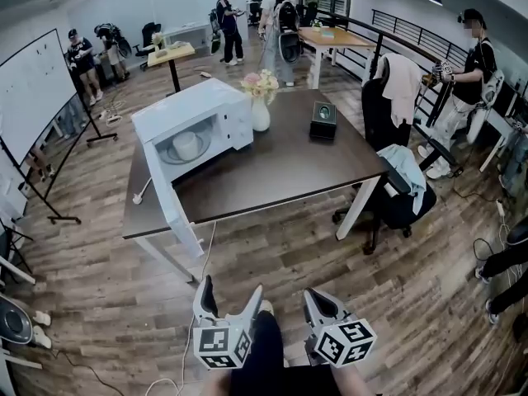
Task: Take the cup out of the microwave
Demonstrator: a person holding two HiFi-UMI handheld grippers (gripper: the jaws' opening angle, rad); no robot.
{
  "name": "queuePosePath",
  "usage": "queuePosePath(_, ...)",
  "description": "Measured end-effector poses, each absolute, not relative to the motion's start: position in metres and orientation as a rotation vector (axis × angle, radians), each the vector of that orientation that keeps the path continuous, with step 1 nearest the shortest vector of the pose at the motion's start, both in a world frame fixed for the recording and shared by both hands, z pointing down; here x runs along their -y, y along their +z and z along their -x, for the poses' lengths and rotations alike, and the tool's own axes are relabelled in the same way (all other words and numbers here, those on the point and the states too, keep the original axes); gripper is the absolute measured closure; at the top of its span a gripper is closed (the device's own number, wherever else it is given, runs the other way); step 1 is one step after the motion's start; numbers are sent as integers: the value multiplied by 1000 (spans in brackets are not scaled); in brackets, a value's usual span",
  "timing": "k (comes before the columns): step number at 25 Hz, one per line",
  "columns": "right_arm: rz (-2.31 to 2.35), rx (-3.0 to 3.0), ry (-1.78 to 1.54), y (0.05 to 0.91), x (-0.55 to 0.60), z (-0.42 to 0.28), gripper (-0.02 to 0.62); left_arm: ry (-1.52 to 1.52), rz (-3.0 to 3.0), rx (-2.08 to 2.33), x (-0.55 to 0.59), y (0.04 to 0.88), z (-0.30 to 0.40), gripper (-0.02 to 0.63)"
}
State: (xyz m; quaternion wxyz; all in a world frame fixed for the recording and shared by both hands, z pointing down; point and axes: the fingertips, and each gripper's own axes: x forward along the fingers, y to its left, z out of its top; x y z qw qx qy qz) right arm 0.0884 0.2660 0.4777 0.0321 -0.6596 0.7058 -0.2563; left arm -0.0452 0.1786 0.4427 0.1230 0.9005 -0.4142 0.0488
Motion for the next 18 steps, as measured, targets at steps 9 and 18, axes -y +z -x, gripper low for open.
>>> queuePosePath(9,2039,-2191,-804,475,-184,-115,600,122,-2626,1188,-102,442,10,127)
queuePosePath(18,2046,-2207,-807,470,-90,-146,601,160,-2609,1171,-16,445,-26,127)
